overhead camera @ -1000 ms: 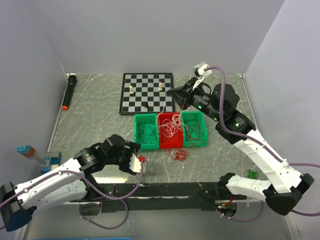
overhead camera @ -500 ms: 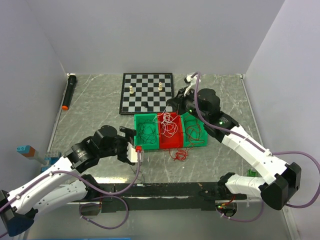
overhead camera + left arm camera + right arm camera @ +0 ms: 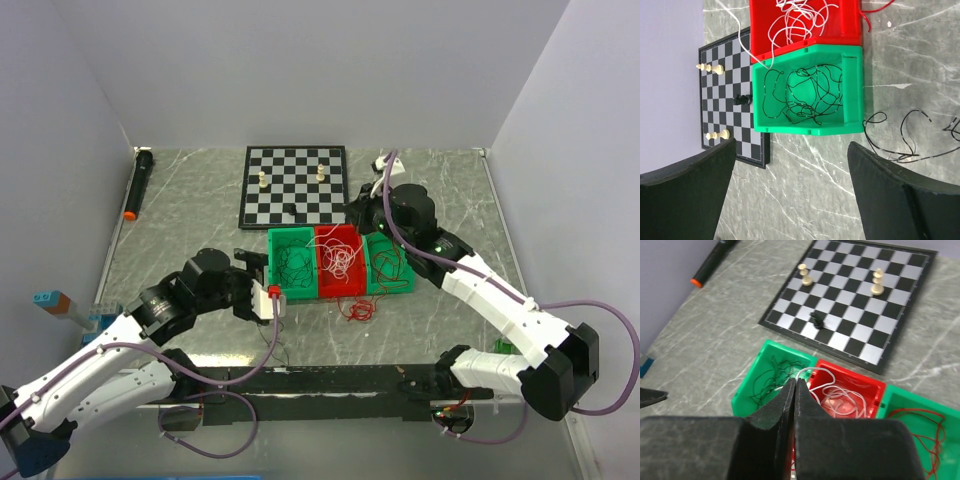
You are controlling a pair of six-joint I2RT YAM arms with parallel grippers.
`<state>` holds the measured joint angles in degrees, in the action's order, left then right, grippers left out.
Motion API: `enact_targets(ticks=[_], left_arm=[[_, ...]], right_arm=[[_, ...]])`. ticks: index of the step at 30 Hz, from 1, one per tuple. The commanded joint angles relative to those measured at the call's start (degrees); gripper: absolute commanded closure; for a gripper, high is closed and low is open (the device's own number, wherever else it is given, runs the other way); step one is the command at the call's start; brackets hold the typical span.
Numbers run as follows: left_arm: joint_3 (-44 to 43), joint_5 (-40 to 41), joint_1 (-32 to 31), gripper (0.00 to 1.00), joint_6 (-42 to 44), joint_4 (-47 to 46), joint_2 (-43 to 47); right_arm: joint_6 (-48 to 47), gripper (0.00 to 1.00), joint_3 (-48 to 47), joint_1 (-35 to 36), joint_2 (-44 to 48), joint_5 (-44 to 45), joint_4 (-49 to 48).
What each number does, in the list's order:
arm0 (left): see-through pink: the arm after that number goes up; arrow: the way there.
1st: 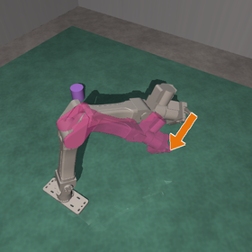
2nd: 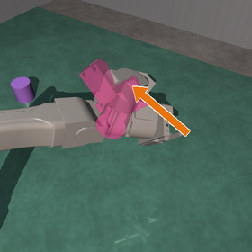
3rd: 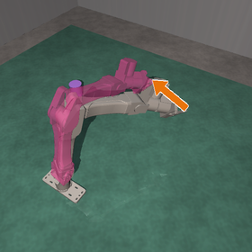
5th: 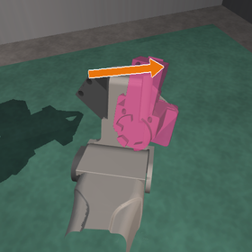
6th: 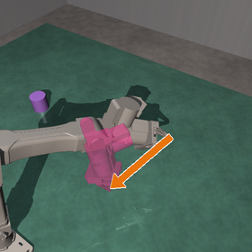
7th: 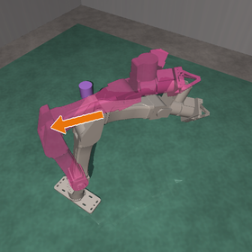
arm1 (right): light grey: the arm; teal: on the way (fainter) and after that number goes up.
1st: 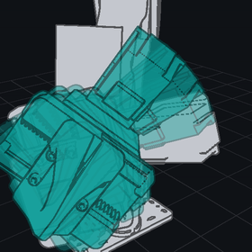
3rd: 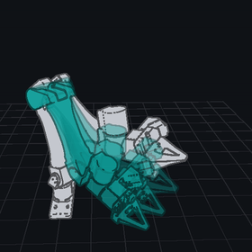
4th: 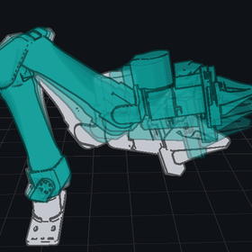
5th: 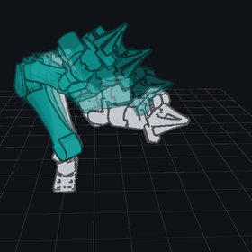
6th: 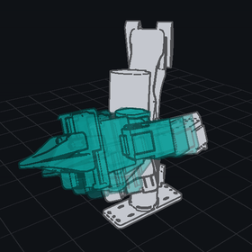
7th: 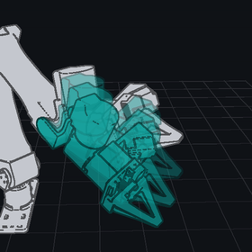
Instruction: Untangle the cables
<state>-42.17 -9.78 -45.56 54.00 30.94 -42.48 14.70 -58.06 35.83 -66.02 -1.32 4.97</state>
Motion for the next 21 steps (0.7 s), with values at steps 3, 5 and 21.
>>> enact_targets(ticks=[3,5,21], left_arm=[[1.3,2.31,0.38,0.03,-5.04,-6.76,0.55],[1.48,2.22,0.56,0.03,-5.13,-7.12,0.64],[3.59,0.38,0.56,0.03,-7.95,-8.88,0.38]], right_arm=[[1.29,1.0,-1.44,-1.82,2.3,6.23,2.32],[2.0,1.0,-0.3,-2.43,3.43,7.03,2.32],[6.13,1.0,4.27,-3.4,3.98,2.38,-0.66]])
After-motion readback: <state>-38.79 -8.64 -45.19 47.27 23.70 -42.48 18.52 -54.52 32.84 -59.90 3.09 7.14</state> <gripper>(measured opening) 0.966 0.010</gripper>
